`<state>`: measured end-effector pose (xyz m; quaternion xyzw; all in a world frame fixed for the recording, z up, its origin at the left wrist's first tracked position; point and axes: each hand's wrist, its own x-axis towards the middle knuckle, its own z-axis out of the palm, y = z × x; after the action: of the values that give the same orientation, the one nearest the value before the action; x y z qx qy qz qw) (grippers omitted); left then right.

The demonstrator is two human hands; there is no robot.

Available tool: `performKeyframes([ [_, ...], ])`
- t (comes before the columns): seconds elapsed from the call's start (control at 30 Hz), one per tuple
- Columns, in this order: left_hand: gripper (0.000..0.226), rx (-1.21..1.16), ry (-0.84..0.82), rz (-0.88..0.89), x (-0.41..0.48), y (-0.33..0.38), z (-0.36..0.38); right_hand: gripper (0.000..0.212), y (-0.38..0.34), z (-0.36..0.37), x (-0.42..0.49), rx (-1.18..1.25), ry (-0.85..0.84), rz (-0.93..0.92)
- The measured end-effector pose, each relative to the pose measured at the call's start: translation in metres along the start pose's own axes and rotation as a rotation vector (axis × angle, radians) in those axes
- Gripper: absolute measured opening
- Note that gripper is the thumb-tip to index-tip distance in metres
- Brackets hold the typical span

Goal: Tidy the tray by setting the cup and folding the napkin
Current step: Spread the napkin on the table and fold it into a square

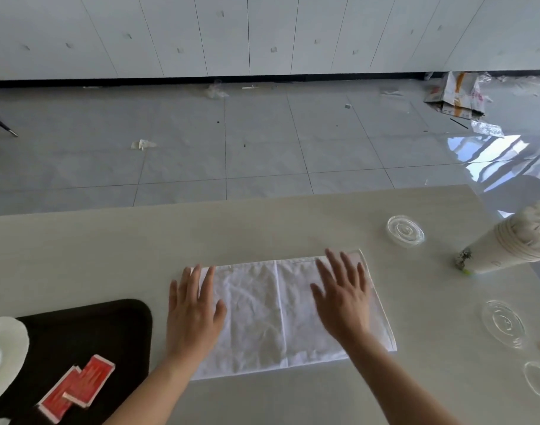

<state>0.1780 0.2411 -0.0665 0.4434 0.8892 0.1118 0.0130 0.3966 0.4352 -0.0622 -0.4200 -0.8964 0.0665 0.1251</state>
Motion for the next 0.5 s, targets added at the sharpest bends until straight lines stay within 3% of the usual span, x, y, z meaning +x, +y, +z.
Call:
performKeyframes([
  [0.17, 0.066, 0.053, -0.111, 0.072, -0.028, -0.001, 0.012, 0.057, -0.051, 0.009, -0.018, -0.012, -0.117, -0.094],
  [0.33, 0.077, 0.112, -0.198, 0.016, -0.031, 0.000, 0.025, 0.065, -0.083, 0.033, -0.043, -0.008, -0.281, -0.302],
  [0.5, 0.077, 0.145, -0.197, 0.039, -0.026, -0.013, 0.029, 0.074, -0.037, 0.038, -0.051, -0.072, -0.323, -0.185],
])
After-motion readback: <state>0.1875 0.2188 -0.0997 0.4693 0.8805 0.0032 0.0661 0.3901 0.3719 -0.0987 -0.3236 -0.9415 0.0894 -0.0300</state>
